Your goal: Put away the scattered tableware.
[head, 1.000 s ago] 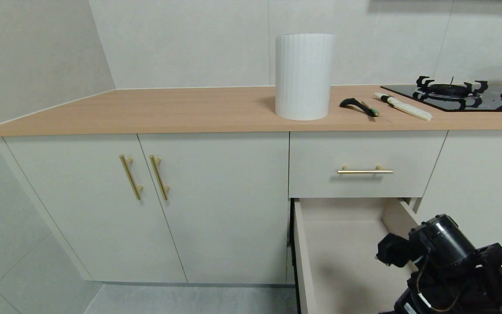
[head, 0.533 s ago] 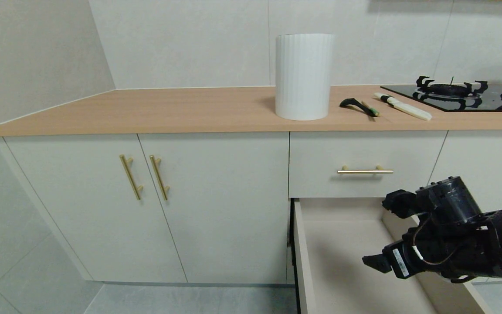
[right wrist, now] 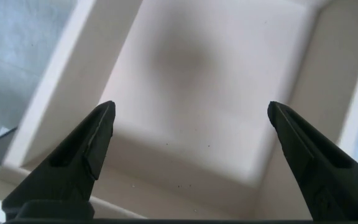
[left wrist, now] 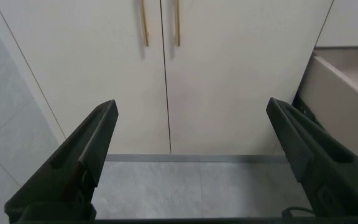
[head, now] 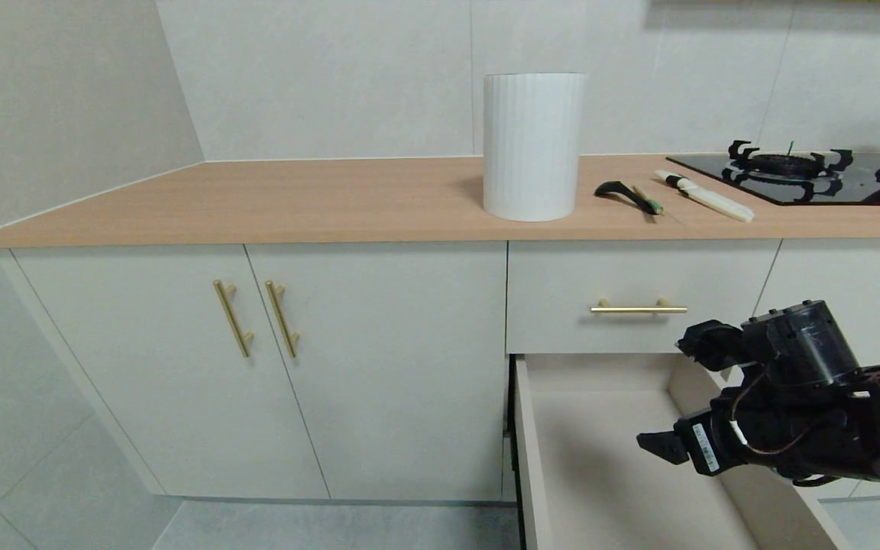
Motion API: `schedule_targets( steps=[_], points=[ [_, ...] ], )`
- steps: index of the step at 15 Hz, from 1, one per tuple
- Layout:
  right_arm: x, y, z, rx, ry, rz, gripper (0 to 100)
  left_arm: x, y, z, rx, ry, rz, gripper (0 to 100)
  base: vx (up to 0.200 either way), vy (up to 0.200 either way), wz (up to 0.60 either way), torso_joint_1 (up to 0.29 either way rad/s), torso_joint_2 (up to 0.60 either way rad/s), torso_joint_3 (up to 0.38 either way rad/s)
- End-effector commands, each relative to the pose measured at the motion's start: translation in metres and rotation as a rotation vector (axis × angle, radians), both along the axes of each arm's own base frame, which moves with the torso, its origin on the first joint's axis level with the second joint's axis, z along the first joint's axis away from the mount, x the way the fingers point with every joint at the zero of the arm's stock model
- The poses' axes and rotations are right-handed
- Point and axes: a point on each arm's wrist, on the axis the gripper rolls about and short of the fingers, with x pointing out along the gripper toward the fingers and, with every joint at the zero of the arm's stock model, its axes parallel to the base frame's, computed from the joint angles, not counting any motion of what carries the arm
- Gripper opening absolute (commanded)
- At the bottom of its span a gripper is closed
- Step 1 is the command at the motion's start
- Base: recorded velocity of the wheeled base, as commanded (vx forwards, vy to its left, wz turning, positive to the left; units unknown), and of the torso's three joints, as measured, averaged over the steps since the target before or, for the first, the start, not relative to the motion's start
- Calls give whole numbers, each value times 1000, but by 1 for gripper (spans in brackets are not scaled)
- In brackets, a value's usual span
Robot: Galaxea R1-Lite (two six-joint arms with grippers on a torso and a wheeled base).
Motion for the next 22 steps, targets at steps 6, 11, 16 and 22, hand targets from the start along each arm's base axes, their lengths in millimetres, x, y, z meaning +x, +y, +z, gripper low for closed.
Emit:
schedule_targets(
  steps=[6,11,16,22],
  points=[
    [0,0,-1,-2,3,0,100,0,0,0,0,0,0,100,0,0,0,129,-439,-296],
    [0,0,-1,-3,6,0,100,0,0,0,0,0,0,100,0,0,0,176,-465,-285],
    [1,0,-3,-4,11,1,100,0,0,0,-1,0,0,100,0,0,0,205,-483,-283],
    [9,4,-8,-33,-1,-30,100,0,0,0,-1,0,0,100,0,0,0,61,-132,-76]
  ],
)
